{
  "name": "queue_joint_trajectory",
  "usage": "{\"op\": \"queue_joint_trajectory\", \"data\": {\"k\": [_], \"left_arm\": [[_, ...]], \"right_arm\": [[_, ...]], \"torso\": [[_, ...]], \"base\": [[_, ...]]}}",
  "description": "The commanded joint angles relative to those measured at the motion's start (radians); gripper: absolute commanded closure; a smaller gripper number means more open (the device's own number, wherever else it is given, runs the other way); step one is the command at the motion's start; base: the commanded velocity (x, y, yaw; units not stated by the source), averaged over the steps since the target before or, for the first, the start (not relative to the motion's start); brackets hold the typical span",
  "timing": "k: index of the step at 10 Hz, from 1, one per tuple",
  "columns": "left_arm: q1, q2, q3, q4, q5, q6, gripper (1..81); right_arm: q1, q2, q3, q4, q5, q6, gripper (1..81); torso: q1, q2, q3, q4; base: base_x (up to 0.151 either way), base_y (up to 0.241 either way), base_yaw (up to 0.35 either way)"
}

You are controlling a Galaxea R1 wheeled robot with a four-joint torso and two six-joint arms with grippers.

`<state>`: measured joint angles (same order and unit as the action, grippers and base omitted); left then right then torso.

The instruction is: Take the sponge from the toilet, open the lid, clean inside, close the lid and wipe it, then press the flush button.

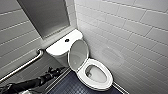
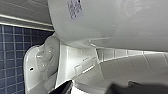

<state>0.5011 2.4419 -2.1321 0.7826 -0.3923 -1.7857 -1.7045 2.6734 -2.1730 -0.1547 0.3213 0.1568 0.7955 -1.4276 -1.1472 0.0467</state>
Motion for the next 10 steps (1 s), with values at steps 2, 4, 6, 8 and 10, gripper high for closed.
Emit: {"op": "queue_joint_trajectory", "data": {"k": [2,4,6,8,10], "left_arm": [[-0.158,0.006,-0.008,-0.055,0.004,-0.06,1.0],[-0.187,0.081,-0.1,-0.062,0.006,-0.073,1.0],[-0.203,0.143,-0.158,-0.053,0.004,-0.078,1.0],[-0.184,0.166,-0.109,-0.006,0.003,-0.08,1.0],[-0.175,0.154,0.009,0.033,0.001,-0.078,1.0]], "right_arm": [[-0.045,-0.013,0.016,-0.031,-0.077,-0.003,81.1],[-0.051,-0.017,0.016,-0.032,-0.077,-0.003,81.1],[-0.064,-0.016,0.015,-0.031,-0.076,-0.003,81.1],[-0.054,-0.01,0.013,-0.029,-0.077,-0.003,81.1],[-0.05,-0.005,0.01,-0.029,-0.082,-0.003,81.1]], "torso": [[0.0,0.0,0.0,0.0],[0.0,0.0,0.0,0.0],[0.0,0.0,0.0,0.0],[0.0,0.0,0.0,0.0],[0.0,0.0,0.0,0.0]], "base": [[0.0,0.0,0.0],[0.0,0.0,0.0],[0.0,0.0,0.0],[0.0,0.0,0.0],[0.0,0.0,0.0]]}}
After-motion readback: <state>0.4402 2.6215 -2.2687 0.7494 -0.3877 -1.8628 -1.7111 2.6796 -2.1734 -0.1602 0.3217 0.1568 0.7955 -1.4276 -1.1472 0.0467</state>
